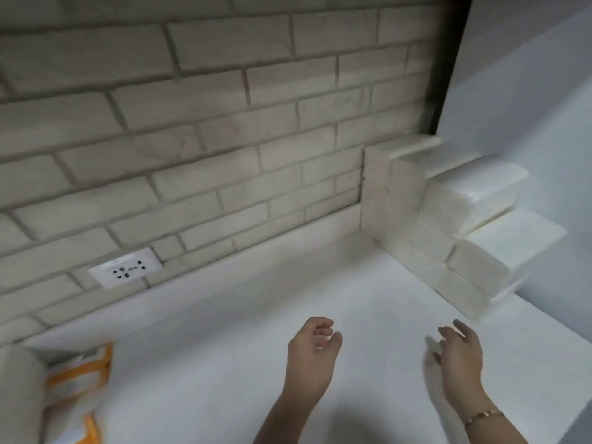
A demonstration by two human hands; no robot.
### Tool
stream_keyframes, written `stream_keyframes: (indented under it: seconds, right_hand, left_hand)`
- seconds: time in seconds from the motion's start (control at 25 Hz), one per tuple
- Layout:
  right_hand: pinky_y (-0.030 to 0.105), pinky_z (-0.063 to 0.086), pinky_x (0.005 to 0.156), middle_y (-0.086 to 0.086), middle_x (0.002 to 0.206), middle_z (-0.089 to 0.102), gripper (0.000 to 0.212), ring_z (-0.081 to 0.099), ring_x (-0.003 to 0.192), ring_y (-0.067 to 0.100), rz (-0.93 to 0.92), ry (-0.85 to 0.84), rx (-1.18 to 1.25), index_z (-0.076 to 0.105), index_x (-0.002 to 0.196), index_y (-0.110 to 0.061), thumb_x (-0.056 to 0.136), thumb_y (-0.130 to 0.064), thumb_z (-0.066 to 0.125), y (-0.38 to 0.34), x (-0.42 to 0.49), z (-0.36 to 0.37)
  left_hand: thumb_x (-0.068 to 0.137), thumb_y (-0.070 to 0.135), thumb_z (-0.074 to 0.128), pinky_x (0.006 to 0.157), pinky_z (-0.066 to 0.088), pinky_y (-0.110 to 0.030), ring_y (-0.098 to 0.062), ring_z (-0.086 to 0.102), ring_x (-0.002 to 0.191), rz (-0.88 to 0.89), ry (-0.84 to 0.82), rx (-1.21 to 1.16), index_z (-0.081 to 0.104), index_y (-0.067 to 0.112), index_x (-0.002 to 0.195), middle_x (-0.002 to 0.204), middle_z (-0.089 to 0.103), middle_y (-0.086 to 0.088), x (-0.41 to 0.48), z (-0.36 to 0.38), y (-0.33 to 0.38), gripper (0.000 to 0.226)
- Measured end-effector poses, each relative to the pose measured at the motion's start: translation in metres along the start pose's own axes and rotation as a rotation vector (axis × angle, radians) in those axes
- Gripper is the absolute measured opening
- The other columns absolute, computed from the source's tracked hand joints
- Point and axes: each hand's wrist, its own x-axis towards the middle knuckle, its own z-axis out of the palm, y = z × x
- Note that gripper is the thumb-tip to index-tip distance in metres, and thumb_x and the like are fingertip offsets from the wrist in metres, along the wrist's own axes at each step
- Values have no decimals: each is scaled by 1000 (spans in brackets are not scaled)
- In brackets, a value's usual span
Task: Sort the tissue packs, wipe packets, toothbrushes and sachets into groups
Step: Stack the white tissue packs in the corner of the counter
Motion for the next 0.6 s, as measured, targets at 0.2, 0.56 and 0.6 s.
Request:
stream_keyframes:
  seconds: [0.2, 0.56, 0.6]
  right_hand:
    - [28, 47, 74, 9, 109, 57, 28, 56, 82, 20, 79, -416, -9, 56, 129, -10, 103, -2, 53, 13, -144, 73]
    - [30, 45, 67, 7, 111, 69, 26, 62, 86, 16, -7, -1048, -367, 66, 117, -22, 98, -6, 58, 75, -354, 217]
    - [30, 46, 67, 7, 112, 69, 26, 62, 87, 14, -12, -1103, -406, 65, 117, -24, 98, -8, 58, 73, -369, 230]
  left_hand:
    - [90, 17, 69, 68, 50, -16, -7, 67, 78, -98, 181, -48, 74, 31, 93, 90, 73, 5, -47, -106, -37, 15]
    - [88, 7, 71, 70, 51, -19, -18, 68, 79, -46, 658, -31, 71, 27, 85, 78, 73, 9, -122, -303, -86, 20]
    - [87, 8, 72, 72, 50, -21, -20, 67, 82, -13, 771, 37, 70, 27, 85, 79, 72, 9, -127, -321, -86, 19]
